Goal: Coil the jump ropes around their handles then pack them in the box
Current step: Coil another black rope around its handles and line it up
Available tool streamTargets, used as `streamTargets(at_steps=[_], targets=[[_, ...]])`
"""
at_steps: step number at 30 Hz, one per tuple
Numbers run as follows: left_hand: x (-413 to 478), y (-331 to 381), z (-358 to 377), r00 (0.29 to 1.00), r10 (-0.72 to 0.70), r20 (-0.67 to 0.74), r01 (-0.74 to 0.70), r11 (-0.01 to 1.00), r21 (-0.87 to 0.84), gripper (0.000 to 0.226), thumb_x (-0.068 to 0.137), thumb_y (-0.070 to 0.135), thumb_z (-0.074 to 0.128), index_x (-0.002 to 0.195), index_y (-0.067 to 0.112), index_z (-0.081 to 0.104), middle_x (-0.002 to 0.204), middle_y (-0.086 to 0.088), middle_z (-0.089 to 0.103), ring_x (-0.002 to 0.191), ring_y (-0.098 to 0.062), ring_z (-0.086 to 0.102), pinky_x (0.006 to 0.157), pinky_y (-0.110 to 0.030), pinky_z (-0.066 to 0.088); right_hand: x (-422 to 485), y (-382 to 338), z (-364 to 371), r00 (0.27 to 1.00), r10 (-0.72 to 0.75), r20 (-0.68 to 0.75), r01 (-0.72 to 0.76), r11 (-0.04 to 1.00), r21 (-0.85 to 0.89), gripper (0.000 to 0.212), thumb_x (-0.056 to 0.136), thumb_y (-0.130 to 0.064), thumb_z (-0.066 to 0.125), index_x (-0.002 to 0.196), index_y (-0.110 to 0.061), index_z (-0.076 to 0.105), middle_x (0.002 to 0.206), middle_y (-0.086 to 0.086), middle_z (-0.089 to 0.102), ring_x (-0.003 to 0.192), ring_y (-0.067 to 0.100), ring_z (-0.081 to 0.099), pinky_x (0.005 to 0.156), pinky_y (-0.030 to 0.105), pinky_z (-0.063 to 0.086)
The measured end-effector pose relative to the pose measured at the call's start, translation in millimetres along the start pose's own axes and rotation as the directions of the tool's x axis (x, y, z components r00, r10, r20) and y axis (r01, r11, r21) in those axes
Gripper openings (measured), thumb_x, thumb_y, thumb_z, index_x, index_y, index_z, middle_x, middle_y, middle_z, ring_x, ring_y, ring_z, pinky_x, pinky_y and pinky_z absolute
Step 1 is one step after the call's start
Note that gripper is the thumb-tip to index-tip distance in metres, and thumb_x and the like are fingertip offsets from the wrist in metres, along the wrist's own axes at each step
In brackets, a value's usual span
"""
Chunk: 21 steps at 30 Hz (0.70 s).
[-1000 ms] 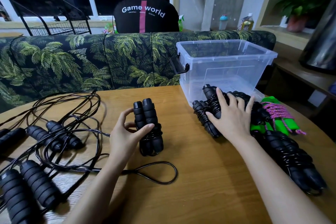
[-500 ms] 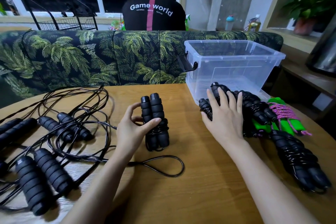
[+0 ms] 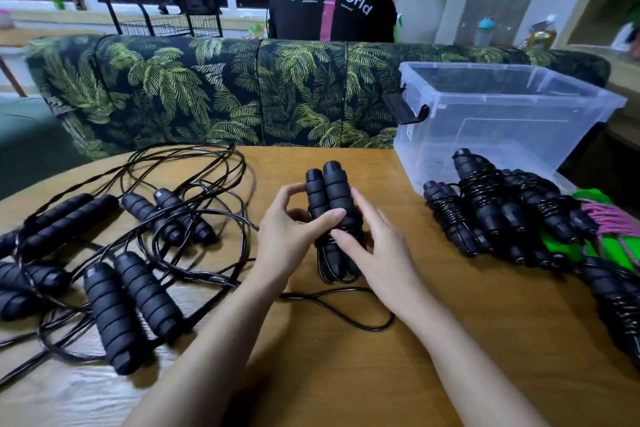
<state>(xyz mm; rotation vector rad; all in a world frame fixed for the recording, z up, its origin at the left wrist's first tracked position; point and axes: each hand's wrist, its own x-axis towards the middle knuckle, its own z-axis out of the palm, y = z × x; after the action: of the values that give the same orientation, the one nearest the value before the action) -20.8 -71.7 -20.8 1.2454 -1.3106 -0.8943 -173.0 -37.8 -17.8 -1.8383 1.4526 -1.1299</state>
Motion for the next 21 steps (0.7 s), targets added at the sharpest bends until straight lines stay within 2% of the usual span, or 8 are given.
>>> streamTargets(at_steps=[2, 4, 8, 14, 16, 18, 19, 21], targets=[[0.8, -2.3, -1.2, 0.999, -0.003, 0.046, 0.004, 1.000, -0.004, 0.065, 0.053, 0.060, 0.082, 0.111, 0.041, 0.059, 0.072, 0.004, 0.072, 0.069, -0.008, 0.065, 0.073, -0.034, 0.055, -1.1, 7.2, 1.9, 0.999, 0.033, 0.010, -0.033, 0.994, 0.105, 0.065, 0.095, -0.026, 0.062, 0.151, -0.031, 0.030, 0.127, -0.019, 0.050, 0.106, -0.030, 0.040, 0.085, -0.002, 0.032], [2.4, -2.6, -3.8, 0.993, 0.016, 0.113, -0.014, 1.000, -0.024, 0.060, 0.063, 0.047, 0.083, 0.117, 0.035, 0.060, 0.072, -0.003, 0.071, 0.069, -0.009, 0.063, 0.075, -0.033, 0.053, -2.6, 12.0, 1.5, 0.997, 0.072, 0.018, -0.075, 0.975, 0.210, 0.063, 0.096, -0.024, 0.061, 0.150, -0.032, 0.030, 0.137, -0.018, 0.048, 0.114, -0.027, 0.040, 0.091, 0.000, 0.033], [3.1, -2.5, -14.8, 0.951, 0.062, 0.304, -0.019, 0.990, -0.142, 0.063, 0.076, 0.027, 0.081, 0.132, 0.024, 0.054, 0.081, -0.016, 0.070, 0.081, -0.017, 0.065, 0.089, -0.038, 0.053, -5.8, 16.4, -4.0, 0.993, 0.099, 0.064, -0.115, 0.929, 0.350, 0.064, 0.093, -0.033, 0.058, 0.150, -0.036, 0.029, 0.147, -0.021, 0.043, 0.133, -0.010, 0.040, 0.112, 0.019, 0.033], [1.4, 3.5, -23.8, 0.913, 0.113, 0.392, -0.022, 0.973, -0.230, 0.062, 0.079, 0.015, 0.069, 0.137, 0.021, 0.048, 0.082, -0.003, 0.071, 0.083, -0.015, 0.066, 0.084, -0.025, 0.052, -7.5, 17.2, -9.0, 0.986, 0.121, 0.119, -0.163, 0.872, 0.462, 0.066, 0.091, -0.042, 0.051, 0.152, -0.033, 0.029, 0.147, -0.022, 0.045, 0.134, -0.006, 0.041, 0.117, 0.034, 0.033], [0.1, 5.4, -22.9, 0.921, 0.117, 0.372, -0.023, 0.969, -0.247, 0.062, 0.078, 0.014, 0.069, 0.136, 0.021, 0.049, 0.082, -0.005, 0.072, 0.080, -0.015, 0.067, 0.082, -0.024, 0.053, -6.9, 17.2, -8.4, 0.986, 0.123, 0.115, -0.161, 0.884, 0.438, 0.061, 0.095, -0.039, 0.047, 0.153, -0.032, 0.027, 0.147, -0.024, 0.041, 0.130, -0.014, 0.039, 0.115, 0.023, 0.032], [-1.6, 4.7, -20.2, 0.933, 0.116, 0.341, -0.030, 0.969, -0.247, 0.061, 0.077, 0.014, 0.071, 0.133, 0.025, 0.051, 0.082, -0.007, 0.072, 0.081, -0.016, 0.068, 0.082, -0.026, 0.053, -7.4, 17.1, -4.5, 0.993, 0.106, 0.046, -0.115, 0.928, 0.353, 0.053, 0.102, -0.029, 0.044, 0.152, -0.030, 0.028, 0.148, -0.022, 0.038, 0.121, -0.028, 0.035, 0.106, 0.005, 0.029], [-2.2, 3.6, -18.5, 0.939, 0.118, 0.322, -0.039, 0.970, -0.241, 0.061, 0.076, 0.016, 0.073, 0.132, 0.027, 0.053, 0.082, -0.010, 0.072, 0.082, -0.016, 0.068, 0.084, -0.028, 0.054, -8.1, 17.1, -2.2, 0.996, 0.087, -0.023, -0.077, 0.957, 0.281, 0.050, 0.103, -0.024, 0.044, 0.151, -0.030, 0.030, 0.148, -0.018, 0.039, 0.118, -0.030, 0.033, 0.100, 0.000, 0.028], [-3.6, 2.8, -15.8, 0.950, 0.126, 0.285, -0.059, 0.971, -0.233, 0.060, 0.075, 0.018, 0.076, 0.130, 0.029, 0.055, 0.082, -0.014, 0.071, 0.082, -0.018, 0.067, 0.086, -0.033, 0.054, -10.2, 18.0, 1.2, 0.987, 0.013, -0.158, 0.007, 0.992, 0.126, 0.048, 0.103, -0.018, 0.046, 0.147, -0.034, 0.036, 0.141, -0.013, 0.043, 0.117, -0.024, 0.038, 0.094, -0.001, 0.030]])
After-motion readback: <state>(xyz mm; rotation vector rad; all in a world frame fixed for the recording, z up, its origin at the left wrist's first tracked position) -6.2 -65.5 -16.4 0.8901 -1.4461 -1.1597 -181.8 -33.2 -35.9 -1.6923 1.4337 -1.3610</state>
